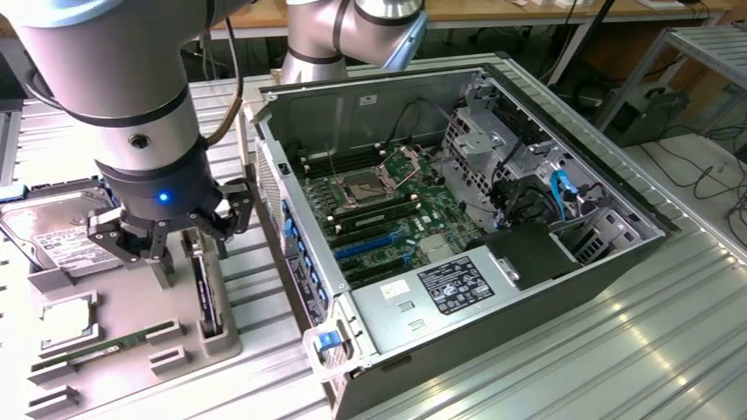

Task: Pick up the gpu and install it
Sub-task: 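Pick up the gpu and move the gpu toward the slot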

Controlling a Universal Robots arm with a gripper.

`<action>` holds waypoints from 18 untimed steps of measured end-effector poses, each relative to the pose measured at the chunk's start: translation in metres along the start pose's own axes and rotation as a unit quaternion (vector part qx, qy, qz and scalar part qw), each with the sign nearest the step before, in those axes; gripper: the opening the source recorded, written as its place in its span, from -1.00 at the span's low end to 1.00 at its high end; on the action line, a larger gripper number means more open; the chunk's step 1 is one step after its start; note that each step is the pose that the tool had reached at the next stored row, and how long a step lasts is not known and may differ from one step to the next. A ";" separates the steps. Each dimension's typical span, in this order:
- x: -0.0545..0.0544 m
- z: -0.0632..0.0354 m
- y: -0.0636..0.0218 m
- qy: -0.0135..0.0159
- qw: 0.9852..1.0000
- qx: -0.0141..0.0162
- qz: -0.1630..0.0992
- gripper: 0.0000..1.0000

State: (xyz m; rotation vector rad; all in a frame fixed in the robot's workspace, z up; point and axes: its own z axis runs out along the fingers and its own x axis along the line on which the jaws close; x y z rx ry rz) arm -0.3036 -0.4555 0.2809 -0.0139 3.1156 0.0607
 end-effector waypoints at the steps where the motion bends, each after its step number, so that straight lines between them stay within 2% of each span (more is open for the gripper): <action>1: 0.001 0.0018 0.0010 0.000 1.000 0.000 0.000 0.20; 18: 0.003 0.0331 -0.0017 0.000 1.000 0.000 0.000 0.20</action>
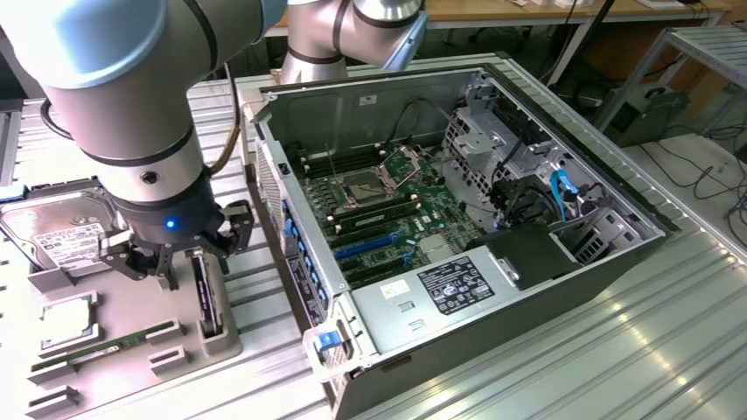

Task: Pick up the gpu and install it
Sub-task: 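Pick up the gpu and move the gpu toward the slot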

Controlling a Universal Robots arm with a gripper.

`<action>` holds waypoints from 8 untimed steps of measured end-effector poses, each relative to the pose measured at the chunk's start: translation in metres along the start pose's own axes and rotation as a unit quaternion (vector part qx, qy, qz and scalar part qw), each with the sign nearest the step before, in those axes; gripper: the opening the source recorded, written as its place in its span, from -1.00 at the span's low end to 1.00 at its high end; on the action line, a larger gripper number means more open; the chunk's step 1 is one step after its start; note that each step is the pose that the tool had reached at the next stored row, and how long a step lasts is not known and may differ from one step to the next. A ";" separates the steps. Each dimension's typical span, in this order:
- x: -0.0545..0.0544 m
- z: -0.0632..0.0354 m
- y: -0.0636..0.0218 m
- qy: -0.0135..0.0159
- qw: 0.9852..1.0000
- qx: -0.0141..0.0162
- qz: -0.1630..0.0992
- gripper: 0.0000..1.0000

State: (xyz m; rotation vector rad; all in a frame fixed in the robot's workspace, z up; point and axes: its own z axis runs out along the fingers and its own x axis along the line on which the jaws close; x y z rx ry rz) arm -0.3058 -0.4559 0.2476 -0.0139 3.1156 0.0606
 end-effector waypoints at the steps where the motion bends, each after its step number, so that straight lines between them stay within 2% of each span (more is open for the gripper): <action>1: 0.000 0.0025 -0.0001 0.000 1.000 0.000 0.000 0.20; 8: 0.000 0.0156 -0.0006 0.000 1.000 0.000 0.000 0.20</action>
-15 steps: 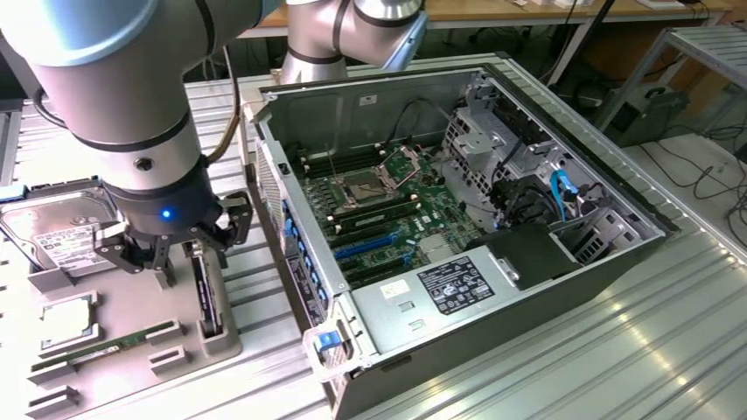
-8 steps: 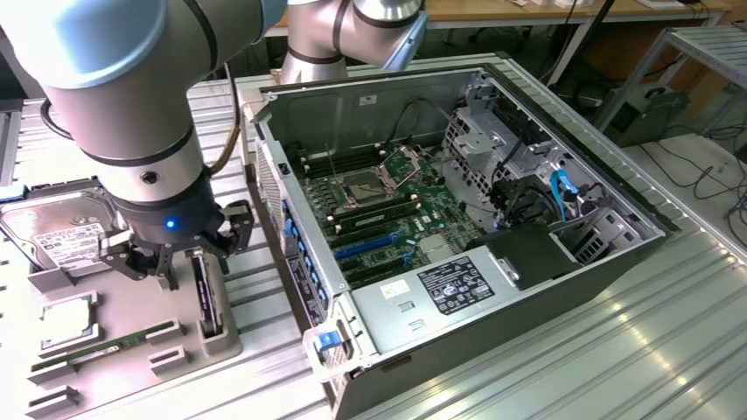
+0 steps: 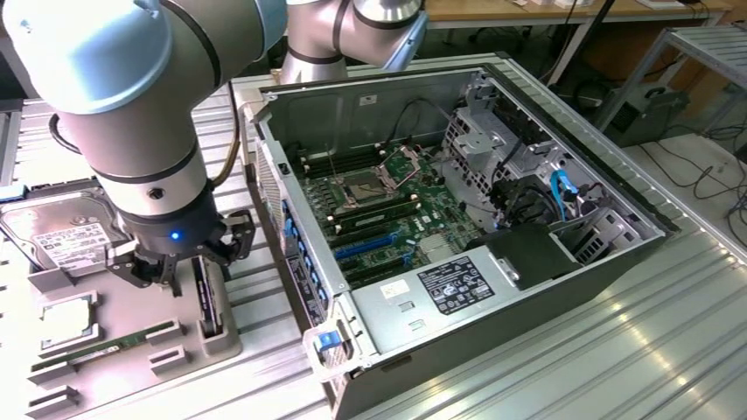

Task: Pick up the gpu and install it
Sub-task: 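Pick up the gpu and move the gpu toward the slot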

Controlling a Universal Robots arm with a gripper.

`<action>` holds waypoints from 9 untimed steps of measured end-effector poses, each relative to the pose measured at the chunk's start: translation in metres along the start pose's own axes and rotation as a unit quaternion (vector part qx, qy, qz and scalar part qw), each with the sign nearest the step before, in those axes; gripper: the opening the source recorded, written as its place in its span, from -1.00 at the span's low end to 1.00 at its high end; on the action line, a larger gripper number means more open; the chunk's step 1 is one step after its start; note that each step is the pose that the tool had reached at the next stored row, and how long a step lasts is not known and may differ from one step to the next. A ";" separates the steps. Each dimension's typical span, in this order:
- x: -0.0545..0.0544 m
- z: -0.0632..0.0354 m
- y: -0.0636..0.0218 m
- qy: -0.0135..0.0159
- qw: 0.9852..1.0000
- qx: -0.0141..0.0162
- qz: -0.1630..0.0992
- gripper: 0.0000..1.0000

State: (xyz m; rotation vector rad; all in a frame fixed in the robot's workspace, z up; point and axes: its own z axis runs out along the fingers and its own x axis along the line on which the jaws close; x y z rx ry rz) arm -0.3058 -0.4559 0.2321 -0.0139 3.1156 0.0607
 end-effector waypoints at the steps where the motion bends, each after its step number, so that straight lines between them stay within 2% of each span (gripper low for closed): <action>1: 0.000 0.0000 0.0000 0.000 1.000 0.000 0.000 0.20; 2: 0.000 0.0000 0.0000 0.000 1.000 0.000 0.000 0.18; 5: 0.000 0.0000 0.0000 0.000 1.000 0.000 0.000 -0.21; 6: 0.000 0.0001 0.0000 0.000 1.000 0.000 0.000 -0.21; 9: 0.000 0.0002 0.0000 0.000 1.000 0.000 0.000 -0.44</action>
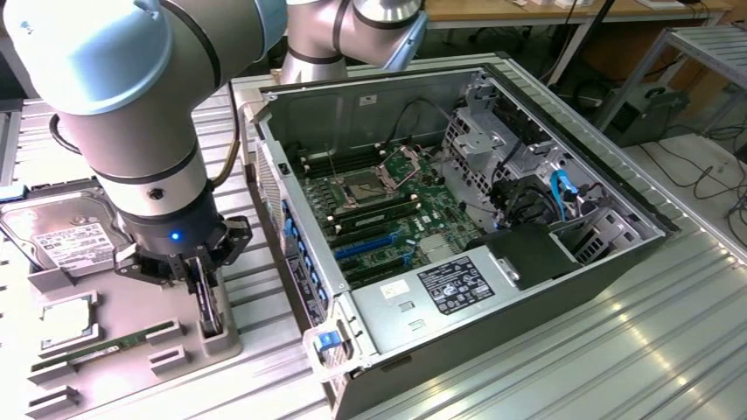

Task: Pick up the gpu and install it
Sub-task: 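Pick up the gpu and move the gpu toward the slot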

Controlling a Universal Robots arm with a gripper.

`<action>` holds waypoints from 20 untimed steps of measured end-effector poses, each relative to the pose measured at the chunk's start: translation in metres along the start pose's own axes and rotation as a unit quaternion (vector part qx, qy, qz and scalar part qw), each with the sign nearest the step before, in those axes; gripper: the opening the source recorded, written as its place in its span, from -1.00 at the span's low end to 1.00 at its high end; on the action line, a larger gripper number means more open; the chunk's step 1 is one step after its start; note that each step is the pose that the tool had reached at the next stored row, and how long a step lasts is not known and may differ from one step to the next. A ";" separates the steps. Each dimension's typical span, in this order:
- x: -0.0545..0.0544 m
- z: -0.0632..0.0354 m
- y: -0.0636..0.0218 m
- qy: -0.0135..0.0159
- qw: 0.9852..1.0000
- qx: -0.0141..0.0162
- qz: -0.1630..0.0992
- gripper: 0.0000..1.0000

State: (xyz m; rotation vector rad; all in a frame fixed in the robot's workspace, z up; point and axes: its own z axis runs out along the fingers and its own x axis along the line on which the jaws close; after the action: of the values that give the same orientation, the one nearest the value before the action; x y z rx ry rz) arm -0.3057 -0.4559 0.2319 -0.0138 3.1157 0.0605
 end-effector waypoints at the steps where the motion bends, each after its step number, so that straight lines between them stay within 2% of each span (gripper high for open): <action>1: 0.000 0.0001 0.0000 0.000 1.000 0.000 0.000 -0.47; 12: 0.000 -0.0001 -0.0001 0.000 1.000 0.000 0.000 -0.47; 20: 0.000 -0.0127 0.0004 0.000 1.000 0.000 0.000 -0.47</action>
State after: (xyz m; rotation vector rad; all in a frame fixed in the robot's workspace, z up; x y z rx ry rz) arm -0.3056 -0.4559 0.2446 -0.0138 3.1155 0.0608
